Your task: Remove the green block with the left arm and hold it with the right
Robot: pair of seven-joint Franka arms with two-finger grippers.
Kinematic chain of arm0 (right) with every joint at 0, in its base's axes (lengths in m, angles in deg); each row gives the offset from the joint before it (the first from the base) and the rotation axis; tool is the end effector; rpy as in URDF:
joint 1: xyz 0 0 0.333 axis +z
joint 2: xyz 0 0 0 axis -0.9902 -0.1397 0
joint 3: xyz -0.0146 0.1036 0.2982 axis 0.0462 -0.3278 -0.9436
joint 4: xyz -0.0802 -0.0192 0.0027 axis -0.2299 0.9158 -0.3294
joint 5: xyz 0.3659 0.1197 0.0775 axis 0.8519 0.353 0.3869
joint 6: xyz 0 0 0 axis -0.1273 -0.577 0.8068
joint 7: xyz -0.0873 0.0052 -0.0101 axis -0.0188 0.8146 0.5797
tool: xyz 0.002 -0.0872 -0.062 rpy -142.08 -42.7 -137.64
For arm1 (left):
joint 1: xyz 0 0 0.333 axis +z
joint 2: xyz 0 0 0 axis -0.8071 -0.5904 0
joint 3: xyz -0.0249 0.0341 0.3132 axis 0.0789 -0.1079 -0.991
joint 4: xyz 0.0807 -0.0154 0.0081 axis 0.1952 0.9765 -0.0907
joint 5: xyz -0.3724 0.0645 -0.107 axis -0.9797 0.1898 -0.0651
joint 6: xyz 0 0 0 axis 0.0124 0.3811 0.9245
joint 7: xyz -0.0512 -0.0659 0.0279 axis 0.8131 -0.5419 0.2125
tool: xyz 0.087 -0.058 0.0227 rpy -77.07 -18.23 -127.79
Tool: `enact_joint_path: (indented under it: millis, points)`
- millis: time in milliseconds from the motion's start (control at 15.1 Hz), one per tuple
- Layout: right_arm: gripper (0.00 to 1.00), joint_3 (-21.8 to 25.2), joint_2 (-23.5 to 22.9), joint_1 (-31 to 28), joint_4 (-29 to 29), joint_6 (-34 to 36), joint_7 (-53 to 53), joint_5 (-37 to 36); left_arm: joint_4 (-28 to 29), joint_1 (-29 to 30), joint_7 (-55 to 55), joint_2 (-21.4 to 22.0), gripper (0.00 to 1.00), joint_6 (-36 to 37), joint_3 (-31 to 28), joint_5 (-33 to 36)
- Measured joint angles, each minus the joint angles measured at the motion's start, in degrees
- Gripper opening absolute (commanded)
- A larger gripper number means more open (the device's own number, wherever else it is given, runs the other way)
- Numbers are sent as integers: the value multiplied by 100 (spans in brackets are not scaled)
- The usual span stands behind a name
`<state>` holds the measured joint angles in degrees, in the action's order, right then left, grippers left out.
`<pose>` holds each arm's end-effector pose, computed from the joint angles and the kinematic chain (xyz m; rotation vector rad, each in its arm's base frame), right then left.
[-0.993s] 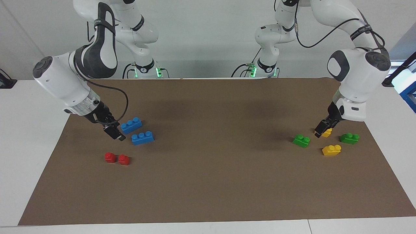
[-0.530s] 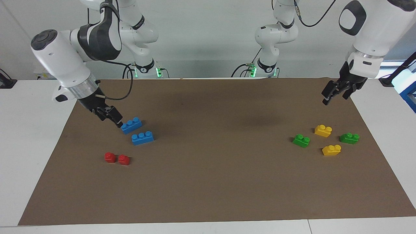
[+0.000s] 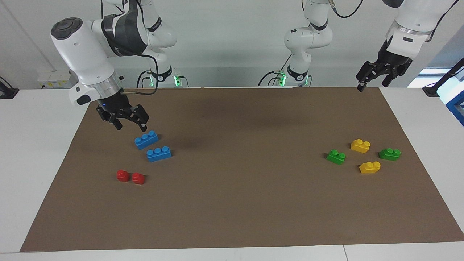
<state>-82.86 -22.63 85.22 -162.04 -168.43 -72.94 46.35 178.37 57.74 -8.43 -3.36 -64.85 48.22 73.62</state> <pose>0.5926 0.0274 0.5521 -3.0157 0.2185 -0.1599 0.5290 -0.0153 0.6612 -3.1232 -0.1828 -0.0815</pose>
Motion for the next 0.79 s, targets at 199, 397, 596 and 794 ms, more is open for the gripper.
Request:
enact_joint_path:
  millis: [199, 397, 596, 794]
  points:
    - [100, 49, 192, -68, 12, 512, 218, -15, 333, -7, 4, 36, 100, -396, 15, 0]
    - [100, 65, 382, -163, 11, 988, 342, -162, 385, -8, 9, 37, 100, -472, 12, 0]
    - [100, 65, 425, -200, 11, 1193, 466, -236, 386, -8, 14, 38, 100, -438, 3, 0]
    - [100, 58, 437, -200, 72, 1219, 571, -623, 387, -8, 16, 33, 100, -218, -10, -58]
